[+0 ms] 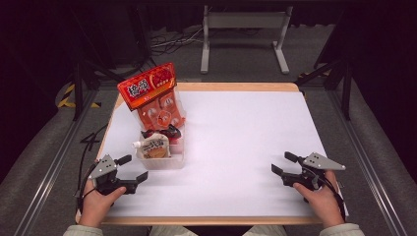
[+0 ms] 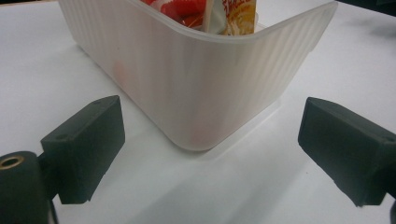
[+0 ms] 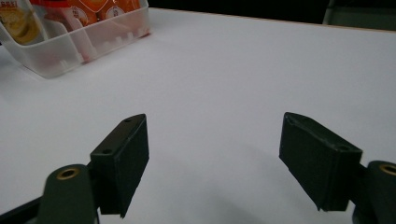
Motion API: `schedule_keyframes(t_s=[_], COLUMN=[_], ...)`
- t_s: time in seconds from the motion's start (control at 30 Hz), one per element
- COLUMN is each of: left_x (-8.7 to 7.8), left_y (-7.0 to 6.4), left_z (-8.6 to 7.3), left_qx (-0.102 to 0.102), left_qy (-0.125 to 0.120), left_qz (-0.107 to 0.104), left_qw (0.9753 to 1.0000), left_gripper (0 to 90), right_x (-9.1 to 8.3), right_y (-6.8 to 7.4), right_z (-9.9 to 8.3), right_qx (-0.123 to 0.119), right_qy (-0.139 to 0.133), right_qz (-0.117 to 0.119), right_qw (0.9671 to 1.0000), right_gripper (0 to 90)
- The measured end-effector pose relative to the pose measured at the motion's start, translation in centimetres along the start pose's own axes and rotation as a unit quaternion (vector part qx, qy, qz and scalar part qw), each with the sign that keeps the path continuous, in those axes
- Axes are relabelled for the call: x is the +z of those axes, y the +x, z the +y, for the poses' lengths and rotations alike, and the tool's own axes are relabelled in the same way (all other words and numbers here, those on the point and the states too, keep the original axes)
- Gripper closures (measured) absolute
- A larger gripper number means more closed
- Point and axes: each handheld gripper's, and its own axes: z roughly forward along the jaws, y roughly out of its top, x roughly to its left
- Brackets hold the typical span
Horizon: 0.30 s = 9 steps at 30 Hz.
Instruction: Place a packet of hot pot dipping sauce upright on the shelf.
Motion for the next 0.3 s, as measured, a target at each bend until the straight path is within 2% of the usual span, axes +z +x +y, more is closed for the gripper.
schedule_keyframes(t_s=[0.3], left_x=[-0.20], left_y=[-0.08], left_z=[0.03], left_qx=[-0.008], left_qy=[-0.006], left_qz=[0.003], left_qw=[0.9999], left_gripper=[7.7], right_x=[0.04], right_y=[-0.09], right_z=[0.02], right_qx=[0.003], right_qy=[0.001], right_qz=[-0.001], right_qw=[1.0000], right_gripper=[24.5])
